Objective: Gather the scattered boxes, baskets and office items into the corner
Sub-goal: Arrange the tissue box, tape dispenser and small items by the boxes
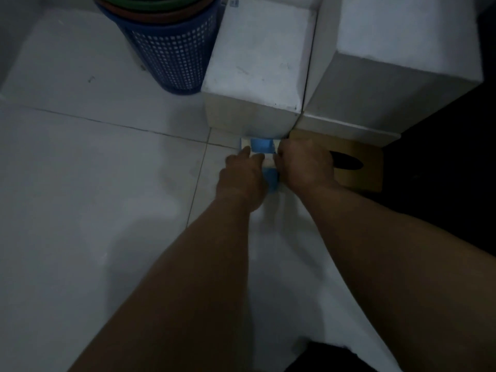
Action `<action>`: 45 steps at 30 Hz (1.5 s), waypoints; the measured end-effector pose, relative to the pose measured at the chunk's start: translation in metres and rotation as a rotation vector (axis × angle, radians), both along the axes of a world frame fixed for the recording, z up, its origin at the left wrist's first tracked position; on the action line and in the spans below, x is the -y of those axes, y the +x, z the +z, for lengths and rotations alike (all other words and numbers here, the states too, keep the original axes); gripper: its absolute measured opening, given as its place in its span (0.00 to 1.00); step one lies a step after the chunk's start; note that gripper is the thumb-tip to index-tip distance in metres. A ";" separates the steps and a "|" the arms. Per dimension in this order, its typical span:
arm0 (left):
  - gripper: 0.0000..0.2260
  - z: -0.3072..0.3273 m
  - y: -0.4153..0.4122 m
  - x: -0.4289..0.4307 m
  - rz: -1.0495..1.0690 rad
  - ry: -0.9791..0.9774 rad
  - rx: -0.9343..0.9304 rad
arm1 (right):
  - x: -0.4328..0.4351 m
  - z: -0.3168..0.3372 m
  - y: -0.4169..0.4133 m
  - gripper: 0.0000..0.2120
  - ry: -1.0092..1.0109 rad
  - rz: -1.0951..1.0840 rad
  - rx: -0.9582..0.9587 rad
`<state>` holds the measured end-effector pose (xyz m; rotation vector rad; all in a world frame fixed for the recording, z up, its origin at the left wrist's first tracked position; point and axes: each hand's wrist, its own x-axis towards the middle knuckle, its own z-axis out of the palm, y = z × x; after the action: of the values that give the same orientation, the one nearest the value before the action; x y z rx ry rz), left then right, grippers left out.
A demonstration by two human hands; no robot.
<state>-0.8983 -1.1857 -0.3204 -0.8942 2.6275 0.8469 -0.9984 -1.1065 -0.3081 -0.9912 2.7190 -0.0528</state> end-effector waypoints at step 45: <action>0.14 -0.062 0.194 -0.249 -1.130 0.148 0.643 | -0.288 -0.072 0.140 0.25 0.699 0.273 0.939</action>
<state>-0.7043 -0.9365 -0.3824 0.3602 1.9479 0.3271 -0.8580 -0.8180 -0.3804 -0.8063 1.5515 0.3608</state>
